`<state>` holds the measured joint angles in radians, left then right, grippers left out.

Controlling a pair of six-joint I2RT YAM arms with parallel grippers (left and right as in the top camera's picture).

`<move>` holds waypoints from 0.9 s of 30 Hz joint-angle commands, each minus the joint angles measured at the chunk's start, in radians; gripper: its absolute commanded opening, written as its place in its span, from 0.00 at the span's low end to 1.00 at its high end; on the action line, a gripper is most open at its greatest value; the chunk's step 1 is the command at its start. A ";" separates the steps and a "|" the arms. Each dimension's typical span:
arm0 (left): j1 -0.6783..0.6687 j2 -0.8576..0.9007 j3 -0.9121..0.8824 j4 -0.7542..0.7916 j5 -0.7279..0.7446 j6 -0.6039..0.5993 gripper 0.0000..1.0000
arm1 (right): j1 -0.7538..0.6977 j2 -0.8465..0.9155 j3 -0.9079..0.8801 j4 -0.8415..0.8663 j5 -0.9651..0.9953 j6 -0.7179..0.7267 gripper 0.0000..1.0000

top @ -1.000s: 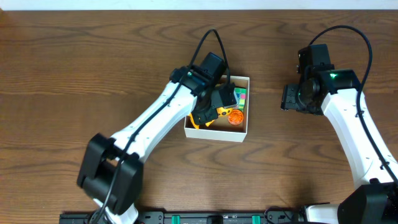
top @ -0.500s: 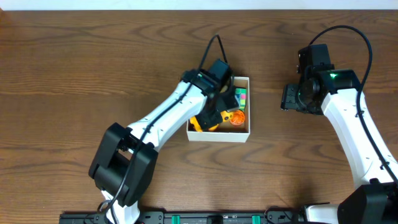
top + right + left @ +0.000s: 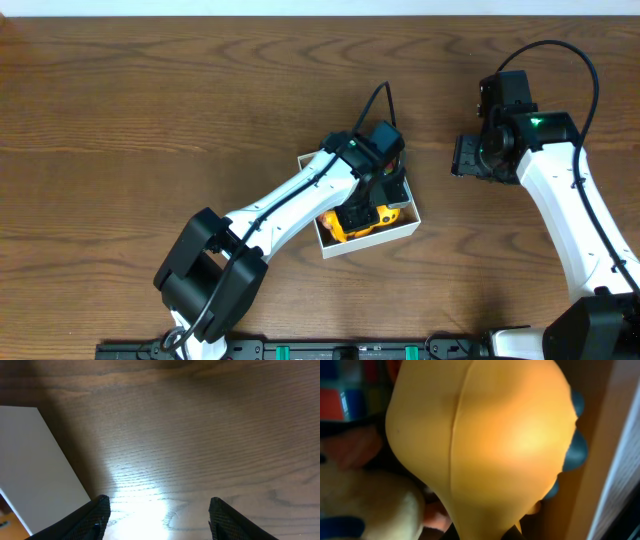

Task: Pack container
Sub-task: 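Lower the yellow dog into the box beside the duck and release, then withdraw the left gripper up and out of the box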

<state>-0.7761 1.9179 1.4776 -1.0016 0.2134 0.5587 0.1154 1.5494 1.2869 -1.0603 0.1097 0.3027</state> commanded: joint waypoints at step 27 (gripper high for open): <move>0.083 -0.285 0.064 -0.049 -0.275 -0.256 0.88 | 0.002 -0.003 0.009 -0.002 0.014 -0.012 0.66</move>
<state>-0.7258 1.7390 1.5013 -1.0443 0.0769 0.3634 0.1154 1.5494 1.2869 -1.0634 0.1097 0.3023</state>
